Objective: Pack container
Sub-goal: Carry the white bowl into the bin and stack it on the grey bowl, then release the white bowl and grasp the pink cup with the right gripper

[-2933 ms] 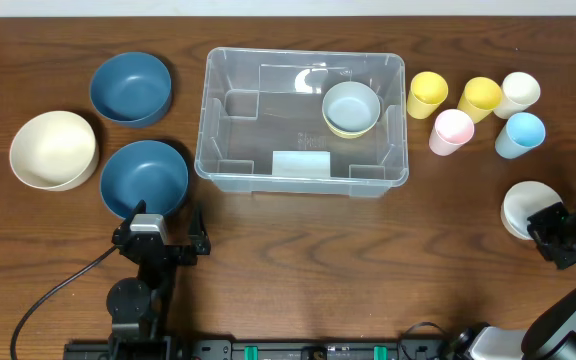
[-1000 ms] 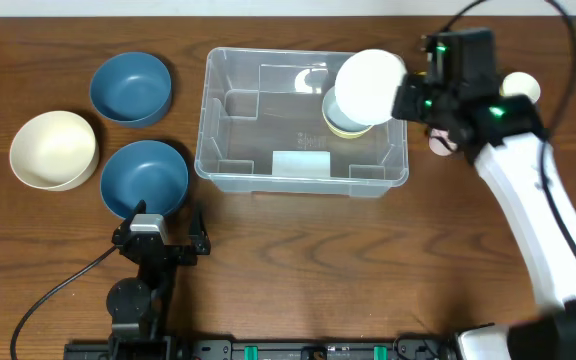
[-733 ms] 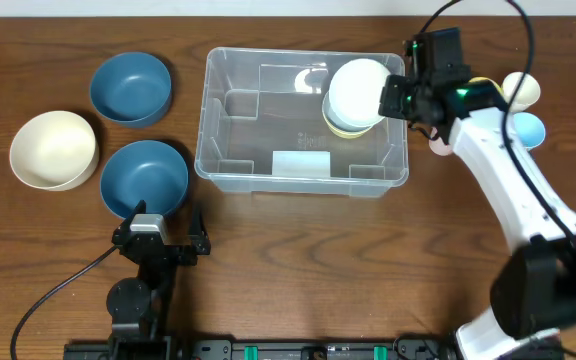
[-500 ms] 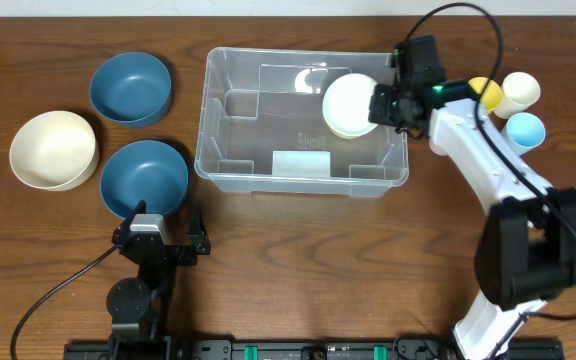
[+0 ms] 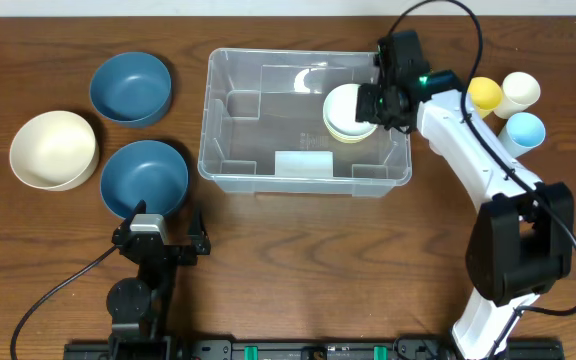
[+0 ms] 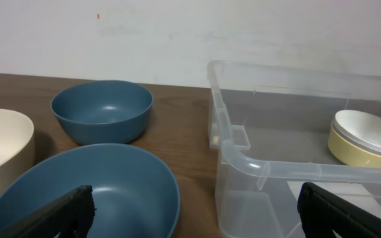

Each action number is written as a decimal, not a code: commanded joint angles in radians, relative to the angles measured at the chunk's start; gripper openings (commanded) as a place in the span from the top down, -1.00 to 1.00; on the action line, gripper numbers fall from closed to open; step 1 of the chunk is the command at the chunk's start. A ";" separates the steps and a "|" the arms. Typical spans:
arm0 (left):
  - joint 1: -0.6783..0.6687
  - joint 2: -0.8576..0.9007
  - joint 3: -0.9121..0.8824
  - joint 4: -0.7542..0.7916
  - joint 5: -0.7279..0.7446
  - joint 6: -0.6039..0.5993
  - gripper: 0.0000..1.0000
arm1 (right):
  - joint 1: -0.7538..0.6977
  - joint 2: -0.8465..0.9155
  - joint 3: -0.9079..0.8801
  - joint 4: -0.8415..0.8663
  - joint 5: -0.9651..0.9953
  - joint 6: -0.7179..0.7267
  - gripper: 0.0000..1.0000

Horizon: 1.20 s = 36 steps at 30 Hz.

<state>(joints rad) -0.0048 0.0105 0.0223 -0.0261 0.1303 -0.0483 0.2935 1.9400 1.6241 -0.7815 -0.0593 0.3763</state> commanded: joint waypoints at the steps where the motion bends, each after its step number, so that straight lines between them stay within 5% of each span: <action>1: -0.003 -0.005 -0.018 -0.033 0.011 0.010 -0.96 | 0.032 -0.029 0.115 -0.057 0.003 -0.032 -0.01; 8: -0.003 -0.005 -0.018 -0.033 0.011 0.010 -0.96 | 0.019 -0.130 0.280 -0.287 0.088 0.016 -0.10; 18: -0.003 -0.005 -0.018 -0.033 0.011 0.010 -0.96 | -0.204 -0.195 0.240 -0.505 0.184 0.039 -0.16; 36: -0.003 -0.005 -0.018 -0.033 0.011 0.010 -0.96 | -0.394 -0.191 -0.246 -0.036 0.130 0.057 -0.15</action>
<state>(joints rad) -0.0048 0.0105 0.0223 -0.0261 0.1303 -0.0479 -0.0925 1.7481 1.3949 -0.8410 0.0849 0.4168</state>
